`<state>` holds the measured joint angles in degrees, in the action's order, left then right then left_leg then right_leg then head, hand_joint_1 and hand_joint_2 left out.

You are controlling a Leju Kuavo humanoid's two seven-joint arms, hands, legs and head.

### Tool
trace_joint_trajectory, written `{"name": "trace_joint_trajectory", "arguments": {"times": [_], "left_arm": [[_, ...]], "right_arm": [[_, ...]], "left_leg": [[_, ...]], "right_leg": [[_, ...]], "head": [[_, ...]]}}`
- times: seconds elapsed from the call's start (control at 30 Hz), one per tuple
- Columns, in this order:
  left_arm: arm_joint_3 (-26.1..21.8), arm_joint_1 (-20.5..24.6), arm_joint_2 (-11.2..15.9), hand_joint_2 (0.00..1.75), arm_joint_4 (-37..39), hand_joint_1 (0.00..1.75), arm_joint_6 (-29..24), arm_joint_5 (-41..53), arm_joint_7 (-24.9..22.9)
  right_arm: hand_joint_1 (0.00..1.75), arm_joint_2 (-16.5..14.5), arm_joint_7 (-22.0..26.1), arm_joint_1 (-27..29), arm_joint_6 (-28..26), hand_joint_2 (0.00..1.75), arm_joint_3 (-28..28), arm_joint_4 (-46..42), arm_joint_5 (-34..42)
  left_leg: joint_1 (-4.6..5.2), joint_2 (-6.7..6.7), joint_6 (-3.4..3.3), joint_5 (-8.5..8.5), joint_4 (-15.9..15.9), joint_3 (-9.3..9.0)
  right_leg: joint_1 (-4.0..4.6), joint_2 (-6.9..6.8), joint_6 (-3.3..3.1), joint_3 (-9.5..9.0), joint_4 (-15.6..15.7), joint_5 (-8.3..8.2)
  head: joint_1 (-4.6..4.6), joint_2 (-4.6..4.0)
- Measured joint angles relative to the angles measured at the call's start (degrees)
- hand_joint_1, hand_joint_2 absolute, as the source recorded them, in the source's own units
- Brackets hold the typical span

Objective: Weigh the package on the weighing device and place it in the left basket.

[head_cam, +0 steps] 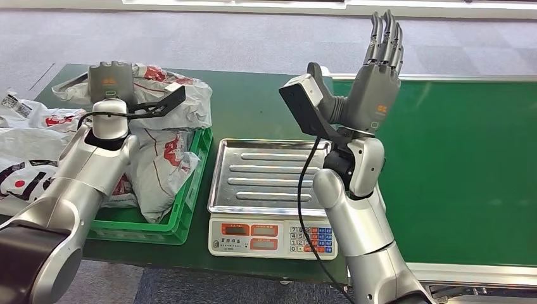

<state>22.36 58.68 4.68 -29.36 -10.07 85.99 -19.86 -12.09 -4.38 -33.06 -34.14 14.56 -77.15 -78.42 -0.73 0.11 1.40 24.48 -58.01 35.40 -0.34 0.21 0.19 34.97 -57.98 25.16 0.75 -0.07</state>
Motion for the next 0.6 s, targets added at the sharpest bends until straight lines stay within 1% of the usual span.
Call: {"name": "trace_joint_trajectory", "arguments": {"times": [0.03, 0.1, 0.13, 0.27, 0.33, 0.37, 0.43, 0.5, 0.53, 0.57, 0.6], "left_arm": [[0.0, -0.2, 0.0, 1.75, 0.8, 0.26, 0.2, 0.0, -0.5], [0.0, -0.4, 0.1, 1.75, 2.2, 0.03, 0.4, 0.0, -1.6], [0.0, -0.5, 0.1, 1.75, 2.7, 0.00, 0.5, 0.0, -2.3], [0.0, -0.6, 0.3, 1.75, 3.9, 0.00, 0.2, 0.0, -5.3], [0.0, -0.6, 0.4, 1.75, 4.2, 0.00, -1.0, 0.0, -6.6], [0.0, -0.7, 0.4, 1.75, 4.2, 0.00, -2.7, 0.0, -7.3], [-0.3, -1.1, 0.4, 0.87, 3.3, 0.00, -8.5, 0.0, -8.4], [-1.4, -1.7, 0.4, 0.00, 1.4, 0.00, -14.8, -0.1, -7.7], [-2.3, -2.2, 0.3, 0.00, -0.1, 0.00, -18.1, -0.5, -5.9], [-3.5, -3.0, 0.1, 0.00, -2.2, 0.00, -21.4, -1.5, -2.9], [-5.1, -4.1, -0.3, 0.00, -5.1, 0.00, -24.7, -3.5, 1.5]], "right_arm": [[0.00, 0.0, 0.0, 0.0, 0.0, 0.00, 0.0, 0.1, 0.0], [0.00, -0.1, 0.0, 0.0, 0.0, 0.00, 0.0, 0.1, -0.1], [0.00, -0.1, 0.0, 0.0, 0.0, 0.00, 0.0, 0.1, -0.1], [0.00, -0.1, -0.1, 0.0, 0.2, 0.00, 0.0, 0.1, -0.1], [0.00, -0.1, -0.2, 0.0, 0.2, 0.00, 0.0, 0.1, -0.1], [0.00, -0.1, -0.3, 0.0, 0.2, 0.00, 0.0, 0.1, -0.1], [0.00, -0.1, -0.6, 0.1, 0.3, 0.00, 0.0, 0.1, -0.1], [0.00, 0.0, -1.0, 0.3, 0.2, 0.00, 0.0, 0.1, -0.2], [0.00, 0.1, -1.1, 0.5, 0.2, 0.00, 0.0, 0.0, -0.2], [0.00, 0.2, -1.2, 0.8, 0.1, 0.00, 0.0, -0.1, -0.2], [0.00, 0.4, -1.3, 1.0, 0.0, 0.00, 0.0, -0.3, -0.2]], "left_leg": [[0.01, -0.01, 0.00, 0.00, 0.0, 0.01], [0.01, -0.01, -0.01, 0.01, 0.0, 0.02], [0.02, -0.01, -0.01, 0.01, 0.0, 0.02], [0.02, -0.04, -0.01, 0.01, 0.0, 0.02], [0.01, -0.05, -0.01, 0.01, 0.0, 0.02], [0.01, -0.04, 0.00, 0.01, 0.0, 0.01], [0.00, -0.04, 0.00, 0.01, 0.0, 0.01], [0.00, -0.05, 0.00, 0.00, 0.0, 0.00], [0.00, -0.04, 0.00, 0.00, 0.0, 0.00], [0.00, -0.02, 0.00, 0.01, 0.0, 0.00], [0.01, -0.01, 0.00, 0.01, 0.0, 0.01]], "right_leg": [[-0.01, -0.01, 0.00, 0.00, 0.0, 0.00], [-0.02, -0.01, 0.00, 0.01, 0.0, 0.00], [-0.03, -0.02, 0.00, 0.01, 0.0, 0.00], [-0.02, -0.01, 0.00, 0.02, 0.0, 0.00], [-0.02, -0.01, 0.00, 0.03, 0.0, 0.00], [-0.02, -0.01, 0.00, 0.04, 0.0, 0.00], [-0.01, -0.01, 0.00, 0.05, 0.0, 0.00], [0.00, -0.01, -0.01, 0.05, 0.0, 0.00], [0.00, -0.01, -0.01, 0.06, 0.0, 0.00], [-0.01, 0.00, -0.01, 0.07, 0.0, 0.00], [-0.02, 0.01, -0.01, 0.09, 0.0, 0.00]], "head": [[0.00, 0.00], [-0.01, 0.00], [-0.01, 0.00], [0.01, 0.00], [0.01, 0.00], [0.01, 0.00], [0.01, 0.00], [0.01, 0.00], [0.01, 0.00], [0.01, 0.00], [0.01, 0.00]]}}
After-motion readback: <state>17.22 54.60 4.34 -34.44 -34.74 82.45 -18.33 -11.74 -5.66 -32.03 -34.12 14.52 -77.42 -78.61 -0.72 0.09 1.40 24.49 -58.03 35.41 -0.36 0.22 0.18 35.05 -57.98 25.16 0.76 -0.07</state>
